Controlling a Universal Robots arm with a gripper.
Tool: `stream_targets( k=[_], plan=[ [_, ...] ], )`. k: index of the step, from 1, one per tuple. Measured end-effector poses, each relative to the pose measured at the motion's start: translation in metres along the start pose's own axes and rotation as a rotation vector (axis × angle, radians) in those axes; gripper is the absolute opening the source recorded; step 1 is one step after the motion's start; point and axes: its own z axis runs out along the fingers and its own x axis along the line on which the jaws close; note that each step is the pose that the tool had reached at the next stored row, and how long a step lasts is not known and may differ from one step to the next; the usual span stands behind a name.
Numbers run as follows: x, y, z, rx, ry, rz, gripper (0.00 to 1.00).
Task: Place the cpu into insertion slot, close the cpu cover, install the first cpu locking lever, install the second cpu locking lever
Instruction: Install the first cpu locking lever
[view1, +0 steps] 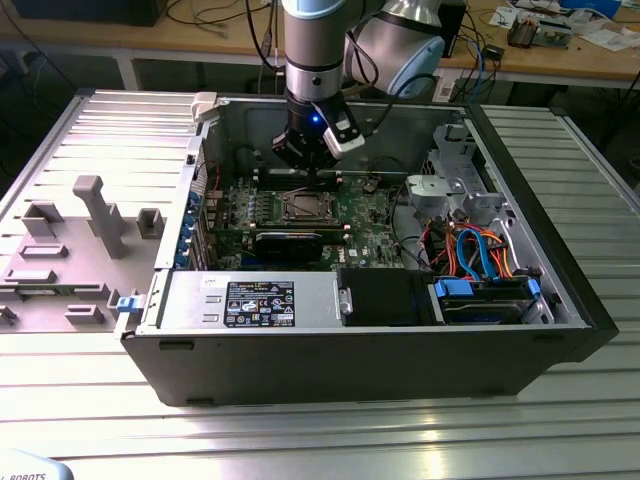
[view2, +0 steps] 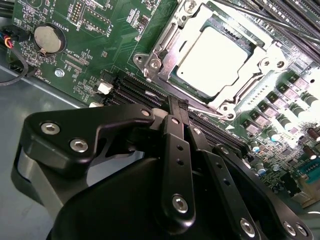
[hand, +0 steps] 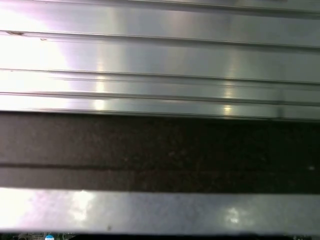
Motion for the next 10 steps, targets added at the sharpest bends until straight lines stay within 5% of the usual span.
stream_targets(
  k=[10],
  plan=[
    [-0.0053,-0.0004,0.0043,0.0001,0.0000,0.001,0.11]
  ],
)
